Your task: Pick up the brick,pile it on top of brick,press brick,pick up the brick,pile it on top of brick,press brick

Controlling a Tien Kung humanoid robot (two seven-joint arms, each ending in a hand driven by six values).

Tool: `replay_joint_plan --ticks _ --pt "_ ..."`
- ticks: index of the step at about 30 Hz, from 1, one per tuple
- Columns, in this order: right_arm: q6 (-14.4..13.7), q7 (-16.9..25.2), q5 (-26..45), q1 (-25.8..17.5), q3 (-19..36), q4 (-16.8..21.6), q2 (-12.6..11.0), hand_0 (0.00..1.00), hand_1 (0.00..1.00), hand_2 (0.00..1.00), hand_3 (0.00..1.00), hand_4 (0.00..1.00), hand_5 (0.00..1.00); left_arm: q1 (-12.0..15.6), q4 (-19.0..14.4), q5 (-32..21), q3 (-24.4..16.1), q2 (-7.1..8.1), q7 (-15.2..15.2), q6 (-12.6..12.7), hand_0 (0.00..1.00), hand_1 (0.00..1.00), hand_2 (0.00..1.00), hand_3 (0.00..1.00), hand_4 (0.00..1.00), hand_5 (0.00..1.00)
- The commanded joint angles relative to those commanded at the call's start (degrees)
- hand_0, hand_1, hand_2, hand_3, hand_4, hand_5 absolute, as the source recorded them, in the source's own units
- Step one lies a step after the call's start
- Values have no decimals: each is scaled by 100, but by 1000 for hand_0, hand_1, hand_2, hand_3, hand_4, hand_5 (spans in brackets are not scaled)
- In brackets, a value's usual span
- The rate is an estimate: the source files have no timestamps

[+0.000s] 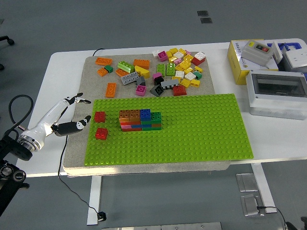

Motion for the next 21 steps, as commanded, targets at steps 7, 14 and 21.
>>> replay_joint_plan --ticks 7,14,21 --pt "-18 64 -6 4 33 0 -13 730 686 678 774 611 998 -61 148 -15 91 16 -73 27 974 933 998 755 577 145" --pt "-40 113 23 13 19 0 -20 730 685 677 768 612 998 -243 332 235 262 94 -201 171 973 935 998 755 570 141" --pt "-56 149 84 18 -29 0 -20 730 685 677 768 612 998 -425 541 481 395 136 -313 318 967 938 998 761 568 141"
